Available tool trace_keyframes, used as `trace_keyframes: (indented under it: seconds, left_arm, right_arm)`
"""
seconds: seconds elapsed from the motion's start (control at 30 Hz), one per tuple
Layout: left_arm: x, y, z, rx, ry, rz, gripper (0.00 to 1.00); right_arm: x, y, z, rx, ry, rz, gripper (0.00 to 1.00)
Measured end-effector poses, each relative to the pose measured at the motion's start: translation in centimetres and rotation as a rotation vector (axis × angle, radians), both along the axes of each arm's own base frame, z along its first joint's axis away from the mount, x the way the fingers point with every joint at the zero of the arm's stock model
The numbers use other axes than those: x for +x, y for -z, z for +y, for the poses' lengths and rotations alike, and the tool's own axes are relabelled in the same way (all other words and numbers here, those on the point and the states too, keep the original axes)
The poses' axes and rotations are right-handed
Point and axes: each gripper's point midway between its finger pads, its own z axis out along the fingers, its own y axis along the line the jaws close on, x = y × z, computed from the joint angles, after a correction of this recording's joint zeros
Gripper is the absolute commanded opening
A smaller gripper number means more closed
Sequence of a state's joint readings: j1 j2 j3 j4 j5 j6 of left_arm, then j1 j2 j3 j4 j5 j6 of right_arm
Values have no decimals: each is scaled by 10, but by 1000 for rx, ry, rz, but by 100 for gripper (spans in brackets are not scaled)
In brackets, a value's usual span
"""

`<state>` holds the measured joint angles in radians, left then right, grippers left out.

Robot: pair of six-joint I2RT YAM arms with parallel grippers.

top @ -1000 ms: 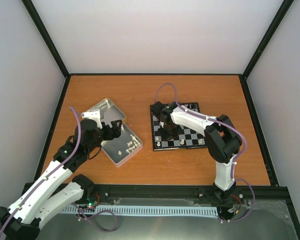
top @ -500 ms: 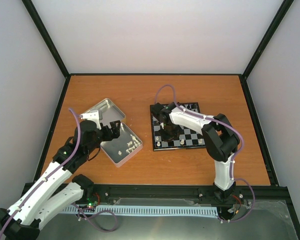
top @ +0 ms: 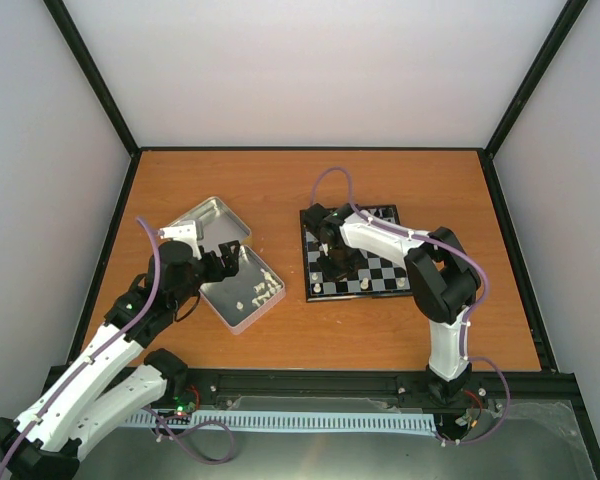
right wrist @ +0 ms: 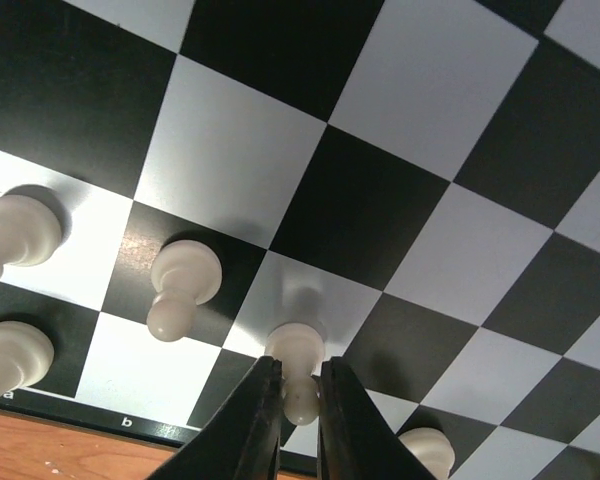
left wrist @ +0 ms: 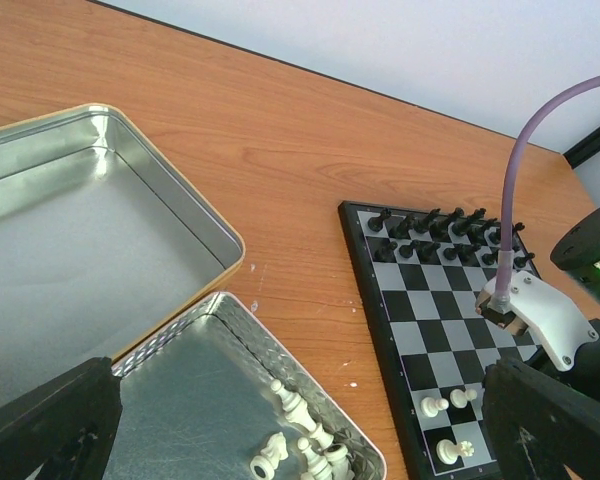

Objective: Set up the chess pieces on the board
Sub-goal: Place the chess piece on the chessboard, then pick up the chess piece from the storage box.

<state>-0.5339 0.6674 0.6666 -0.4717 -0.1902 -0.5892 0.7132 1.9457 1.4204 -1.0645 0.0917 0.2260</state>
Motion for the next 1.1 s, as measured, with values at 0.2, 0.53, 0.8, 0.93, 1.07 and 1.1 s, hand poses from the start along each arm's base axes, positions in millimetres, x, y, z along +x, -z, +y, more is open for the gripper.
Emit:
trace_keyframes:
  seconds: [0.2, 0.53, 0.8, 0.93, 1.07, 1.1]
  left_arm:
    - [0, 0, 0, 1, -1, 0, 100]
    - [0, 0, 0, 1, -1, 0, 100]
    - [2, 14, -6, 15, 22, 48, 97]
    - [6, 36, -17, 41, 59, 126, 82]
    - [10, 75, -29, 90, 102, 263, 65]
    - [10, 87, -30, 105, 106, 305, 64]
  right_arm:
    - [2, 0, 2, 8, 1, -7, 9]
    - [3, 0, 2, 11, 11, -11, 26]
    - [10, -33, 3, 67, 53, -90, 44]
    - [22, -84, 7, 173, 101, -241, 47]
    - [26, -125, 6, 300, 156, -377, 47]
    - [24, -130, 5, 326, 170, -396, 47]
